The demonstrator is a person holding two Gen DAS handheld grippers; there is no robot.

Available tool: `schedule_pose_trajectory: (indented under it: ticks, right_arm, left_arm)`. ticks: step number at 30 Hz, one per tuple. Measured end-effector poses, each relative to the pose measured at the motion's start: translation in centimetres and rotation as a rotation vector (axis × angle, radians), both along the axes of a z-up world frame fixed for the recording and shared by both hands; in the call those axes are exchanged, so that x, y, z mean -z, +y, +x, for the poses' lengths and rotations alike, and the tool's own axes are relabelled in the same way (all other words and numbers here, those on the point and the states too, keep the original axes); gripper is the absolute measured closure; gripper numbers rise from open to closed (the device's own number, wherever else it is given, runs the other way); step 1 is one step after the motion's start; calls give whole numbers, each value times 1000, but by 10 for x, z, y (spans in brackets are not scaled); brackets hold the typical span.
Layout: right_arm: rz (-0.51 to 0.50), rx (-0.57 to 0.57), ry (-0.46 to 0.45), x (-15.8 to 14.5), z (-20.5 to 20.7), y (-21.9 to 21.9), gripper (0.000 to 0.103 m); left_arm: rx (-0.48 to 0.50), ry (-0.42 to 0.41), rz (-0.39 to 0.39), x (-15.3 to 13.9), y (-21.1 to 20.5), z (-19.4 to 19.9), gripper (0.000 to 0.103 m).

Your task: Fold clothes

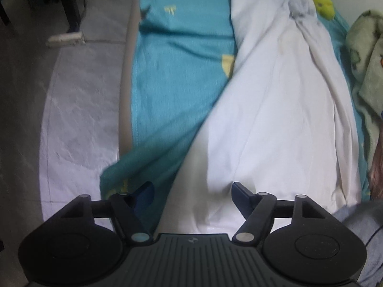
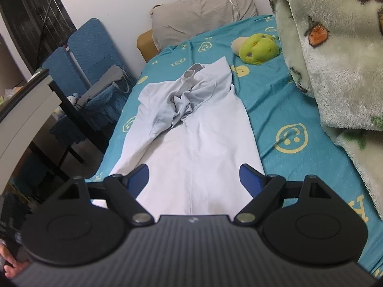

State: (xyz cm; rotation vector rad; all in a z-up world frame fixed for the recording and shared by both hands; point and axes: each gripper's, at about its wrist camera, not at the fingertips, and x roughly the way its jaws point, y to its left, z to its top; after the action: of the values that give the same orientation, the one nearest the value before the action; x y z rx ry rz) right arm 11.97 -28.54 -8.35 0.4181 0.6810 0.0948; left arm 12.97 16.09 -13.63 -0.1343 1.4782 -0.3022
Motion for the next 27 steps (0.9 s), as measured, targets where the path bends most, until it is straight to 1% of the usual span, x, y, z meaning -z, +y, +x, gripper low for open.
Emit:
schedule_pose_trajectory:
  ticks: [1,4,6,8,10,11,13,14,15,16,19,20,22,24,26,27]
  right_arm:
    - [-2,-1,4,1,1,1,19]
    - [7,-6,25,5,3,1,19]
    - [22,-10,40,7,5,2,19]
    - [38,-10,51,9,7,2,19]
    - [48,-8,57,10,7,1,19]
    - [51,-8,58,11,6,1,19]
    - [56,-6,61,11,5,1,19]
    - [58,-5,64,12,5,1,19]
    - [60,-6,67,13,5,1,19]
    - [63,-8,71,14,5,1,19]
    - [66,-10,82,16,5,1,19]
    - [67,-11,85,17,5,1,19]
    - [72,-11,87,17,5,0,19]
    - [74,-5,87,17,5,-2,19]
    - [77,2,88,17,5,-3,19]
    - [81,5,89,18,5,-4,19]
  left_arm:
    - [4,20,-6,3,0,-1,39]
    - [23,39,-5,5,1,-5,52]
    - [46,35,26,1,-1,-8,66]
    - [76,21,65,-6,-5,-12,86]
    - [118,-14,117,-19,-14,-19,95]
    - [141,-34,146,-27,-21,-24,98]
    - [193,-84,209,-45,-38,-38,99]
    - [220,-109,241,-55,-47,-45,102]
    - [255,-147,281,-65,-60,-54,102]
    - [273,-177,284,-76,-71,-62,102]
    - [308,-260,274,-108,-105,-87,102]
    - [320,-294,283,-115,-123,-98,102]
    - [322,-344,258,-127,-144,-113,102]
    - [302,-372,210,-132,-161,-122,102]
    - [298,-391,178,-125,-176,-129,102]
    - [296,-388,168,-115,-185,-132,102]
